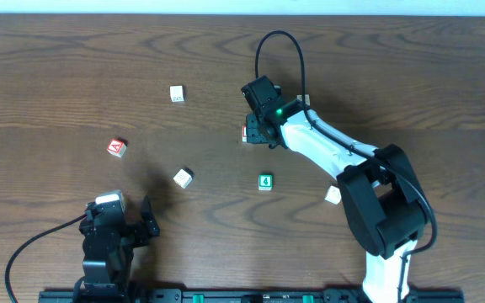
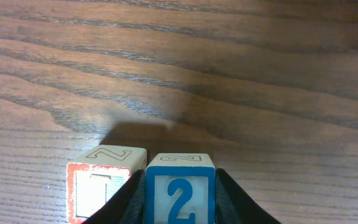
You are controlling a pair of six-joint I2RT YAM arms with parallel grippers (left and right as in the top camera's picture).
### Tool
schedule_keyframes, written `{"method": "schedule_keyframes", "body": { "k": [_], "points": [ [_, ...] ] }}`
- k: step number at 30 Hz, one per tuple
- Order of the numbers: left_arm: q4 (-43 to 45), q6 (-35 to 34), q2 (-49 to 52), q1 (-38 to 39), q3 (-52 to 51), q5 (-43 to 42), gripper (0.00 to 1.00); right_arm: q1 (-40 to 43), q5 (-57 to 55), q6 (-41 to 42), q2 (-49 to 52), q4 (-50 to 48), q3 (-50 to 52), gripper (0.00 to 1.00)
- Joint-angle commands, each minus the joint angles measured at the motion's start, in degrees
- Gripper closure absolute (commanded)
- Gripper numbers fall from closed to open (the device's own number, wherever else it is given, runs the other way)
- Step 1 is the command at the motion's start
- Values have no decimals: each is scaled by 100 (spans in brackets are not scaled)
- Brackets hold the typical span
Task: Spell out Ai2
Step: 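Place the blue '2' block right of the red 'I' block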
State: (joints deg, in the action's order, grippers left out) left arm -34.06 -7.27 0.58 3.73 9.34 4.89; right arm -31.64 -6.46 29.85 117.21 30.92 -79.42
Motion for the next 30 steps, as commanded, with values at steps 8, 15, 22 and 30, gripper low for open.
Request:
{"method": "schedule_keyframes", "body": {
  "k": [8,15,22,30],
  "points": [
    [4,-2,-33,-37,-57,17,5,-37,-96,55,105,9,15,55],
    [4,-2,-33,-39,-57,17,5,-24,-326,50,105,-116,15,50],
    [4,-2,-33,-37,-57,17,5,39,-531,31,105,-522,9,41],
    [4,-2,-33,-39,-57,17,5,249,-551,-15,70,-603,-284,42]
  ]
}}
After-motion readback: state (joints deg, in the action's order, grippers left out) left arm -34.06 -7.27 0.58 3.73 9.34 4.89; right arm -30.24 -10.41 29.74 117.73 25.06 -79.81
